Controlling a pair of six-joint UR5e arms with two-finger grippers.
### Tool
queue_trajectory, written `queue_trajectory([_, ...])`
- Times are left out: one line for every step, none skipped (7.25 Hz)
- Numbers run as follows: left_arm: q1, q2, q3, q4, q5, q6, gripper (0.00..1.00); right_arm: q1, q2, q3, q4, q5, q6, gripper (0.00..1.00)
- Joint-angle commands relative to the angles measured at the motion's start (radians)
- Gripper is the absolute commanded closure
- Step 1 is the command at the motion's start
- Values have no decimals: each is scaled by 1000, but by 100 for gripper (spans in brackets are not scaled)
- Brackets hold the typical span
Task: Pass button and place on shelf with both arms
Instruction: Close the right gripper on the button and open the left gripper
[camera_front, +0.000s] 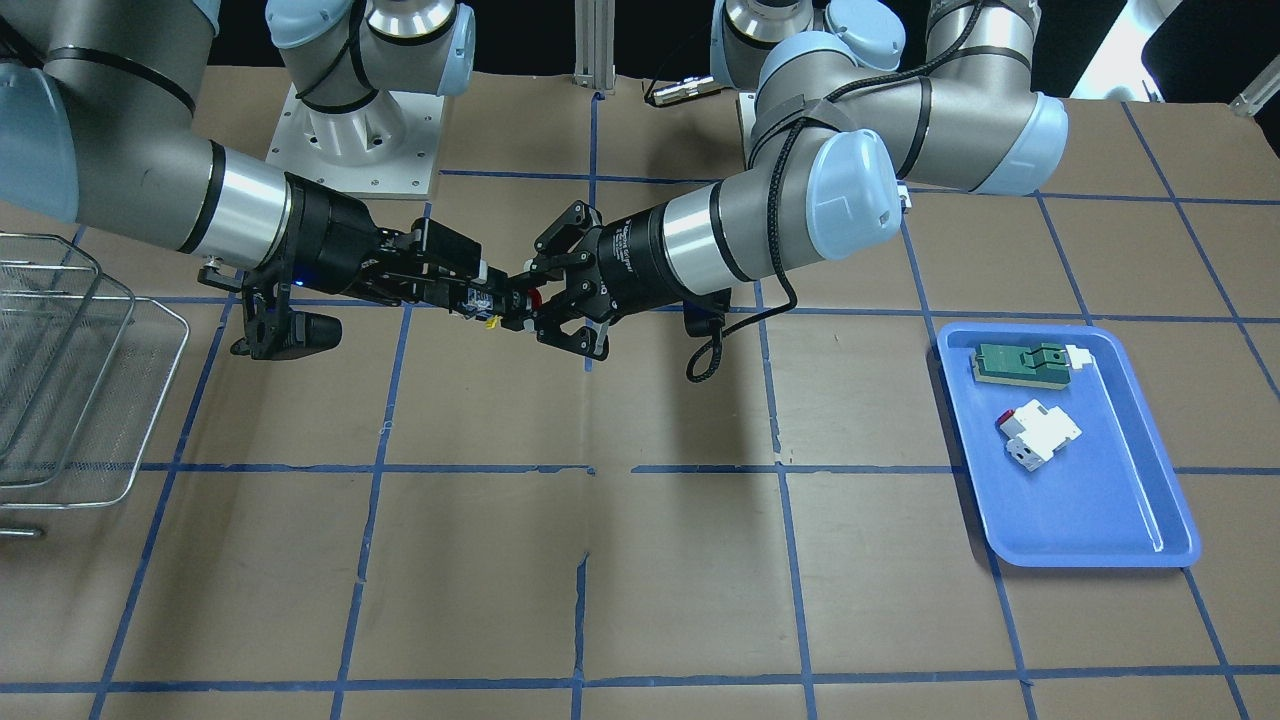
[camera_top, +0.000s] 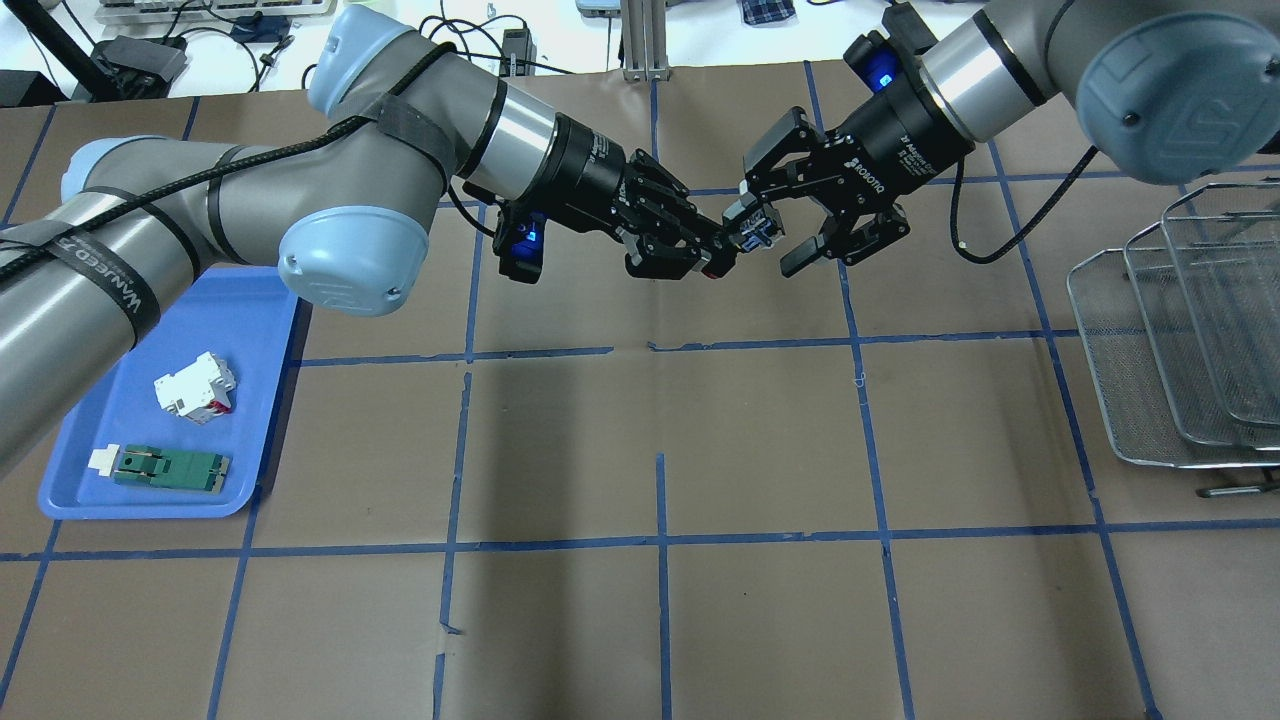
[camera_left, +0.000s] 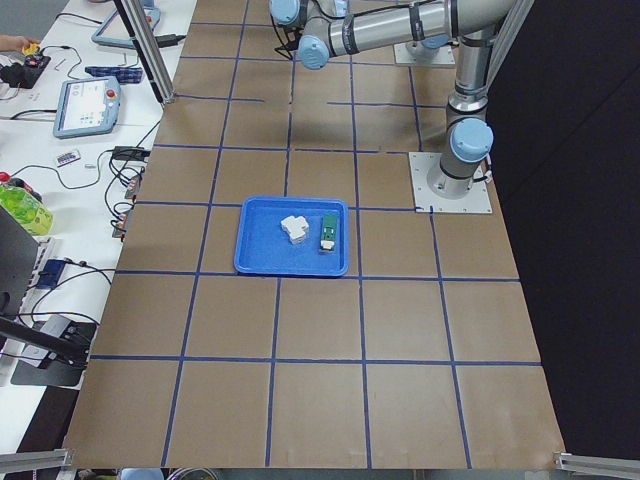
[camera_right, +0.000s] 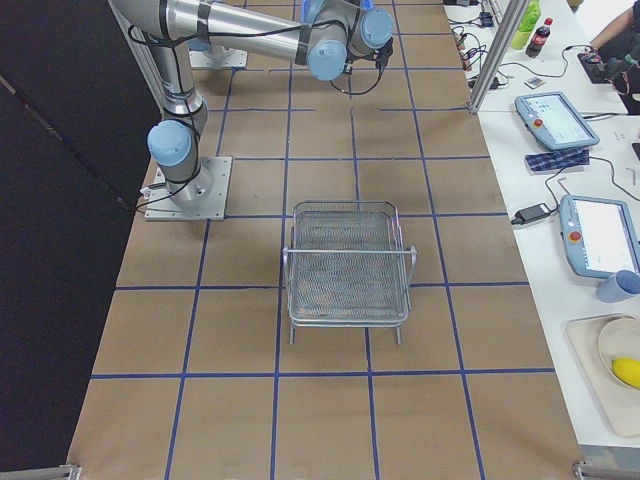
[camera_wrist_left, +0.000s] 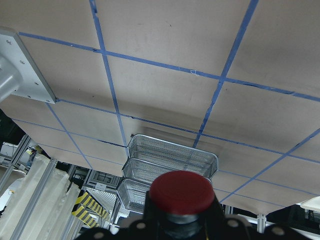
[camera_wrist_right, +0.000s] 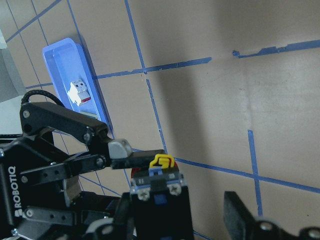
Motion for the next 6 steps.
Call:
queue_trajectory([0,0,0,2,1,-1,100,0,-1,-2,-4,12,22,67])
queue_trajectory([0,0,0,4,1,-1,100,-3,-3,-3,-4,12,22,72])
queue_trajectory([0,0,0,3,11,-3,46,-3,-3,-3,-4,13,22,74])
queue_trajectory([0,3,1,2,19,-4,20,-3,-3,-3,-4,13,24,77])
queue_trajectory([0,8,1,2,19,-4,20,-5,-3,-3,-5,13,22,77])
queue_trajectory([0,8,3,2,18,-4,19,-5,-3,-3,-5,13,22,78])
